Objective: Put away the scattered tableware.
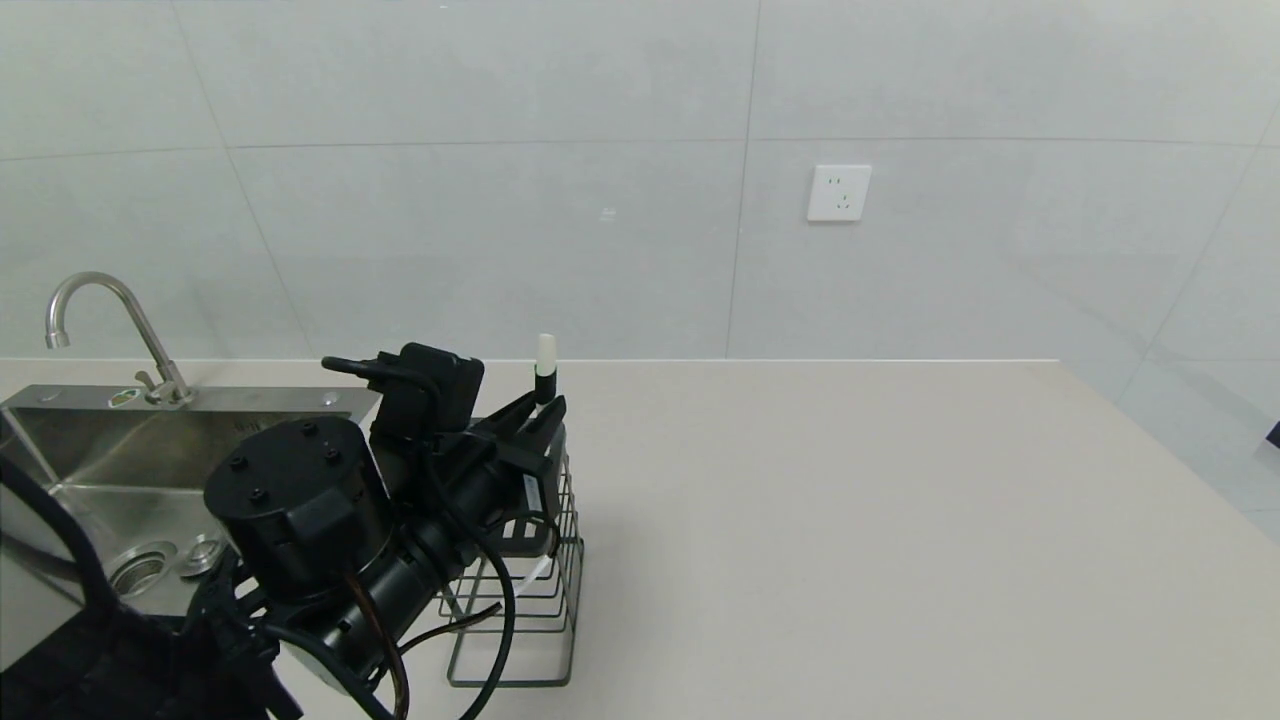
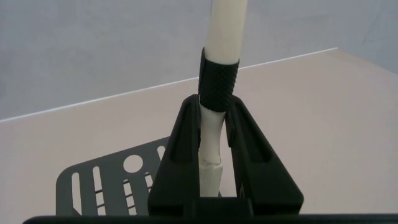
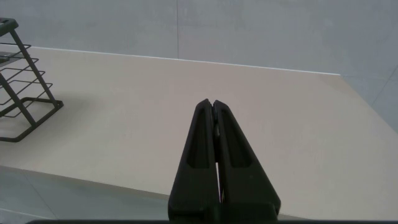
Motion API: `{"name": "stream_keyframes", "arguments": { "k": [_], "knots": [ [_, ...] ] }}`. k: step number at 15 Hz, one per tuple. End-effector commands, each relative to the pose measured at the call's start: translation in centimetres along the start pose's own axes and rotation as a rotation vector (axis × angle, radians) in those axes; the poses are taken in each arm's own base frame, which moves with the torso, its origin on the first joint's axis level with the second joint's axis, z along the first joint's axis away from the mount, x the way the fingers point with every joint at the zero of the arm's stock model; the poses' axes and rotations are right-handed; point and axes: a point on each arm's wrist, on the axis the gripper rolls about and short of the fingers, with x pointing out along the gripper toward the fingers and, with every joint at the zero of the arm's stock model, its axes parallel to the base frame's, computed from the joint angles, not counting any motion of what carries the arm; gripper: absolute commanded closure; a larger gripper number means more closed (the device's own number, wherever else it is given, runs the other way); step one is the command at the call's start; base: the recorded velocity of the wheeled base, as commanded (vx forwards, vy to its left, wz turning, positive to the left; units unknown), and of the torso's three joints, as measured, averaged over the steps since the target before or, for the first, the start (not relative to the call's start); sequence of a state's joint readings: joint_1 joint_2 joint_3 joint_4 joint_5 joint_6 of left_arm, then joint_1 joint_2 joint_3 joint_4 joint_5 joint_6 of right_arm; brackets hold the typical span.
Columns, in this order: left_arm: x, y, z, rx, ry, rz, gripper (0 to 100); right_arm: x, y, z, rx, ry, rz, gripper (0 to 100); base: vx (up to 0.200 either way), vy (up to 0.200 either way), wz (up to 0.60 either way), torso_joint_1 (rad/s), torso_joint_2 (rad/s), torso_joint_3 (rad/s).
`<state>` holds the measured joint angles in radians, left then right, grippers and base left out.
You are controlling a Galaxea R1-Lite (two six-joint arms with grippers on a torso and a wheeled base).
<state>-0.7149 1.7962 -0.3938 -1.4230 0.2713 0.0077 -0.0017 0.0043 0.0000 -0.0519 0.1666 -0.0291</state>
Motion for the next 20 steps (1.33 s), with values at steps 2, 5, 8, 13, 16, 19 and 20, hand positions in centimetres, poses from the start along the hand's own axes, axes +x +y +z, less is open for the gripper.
{"name": "stream_keyframes", "arguments": {
  "k": [2, 5, 8, 13, 16, 19, 20],
  "knots": [
    [0.1, -0.1, -0.3, 0.003, 0.011, -0.001, 100, 0.0, 0.0, 0.0, -0.002, 0.000, 0.001, 100, 0.000, 0.000, 0.00, 0.000, 0.00, 0.000],
    [0.1, -0.1, -0.7, 0.009, 0.027, -0.001, 100, 0.0, 0.0, 0.0, -0.002, 0.000, 0.001, 100, 0.000, 0.000, 0.00, 0.000, 0.00, 0.000],
    [-0.1, 0.0, -1.0, 0.011, 0.039, -0.002, 0, 0.0, 0.0, 0.0, -0.002, 0.000, 0.001, 100, 0.000, 0.000, 0.00, 0.000, 0.00, 0.000],
    [-0.2, 0.5, -0.8, 0.007, 0.032, 0.014, 0, 0.0, 0.0, 0.0, 0.000, 0.000, 0.001, 100, 0.000, 0.000, 0.00, 0.000, 0.00, 0.000],
    [-0.1, 0.8, -0.4, 0.021, 0.013, 0.015, 0, 0.0, 0.0, 0.0, 0.000, 0.000, 0.001, 100, 0.000, 0.000, 0.00, 0.000, 0.00, 0.000],
    [0.1, 1.8, 0.2, 0.100, -0.049, -0.071, 0, 0.0, 0.0, 0.0, 0.000, 0.000, 0.001, 100, 0.000, 0.000, 0.00, 0.000, 0.00, 0.000],
    [0.1, 1.9, 0.2, 0.103, -0.051, -0.073, 0, 0.0, 0.0, 0.0, 0.000, 0.000, 0.001, 100, 0.000, 0.000, 0.00, 0.000, 0.00, 0.000]
  ]
}}
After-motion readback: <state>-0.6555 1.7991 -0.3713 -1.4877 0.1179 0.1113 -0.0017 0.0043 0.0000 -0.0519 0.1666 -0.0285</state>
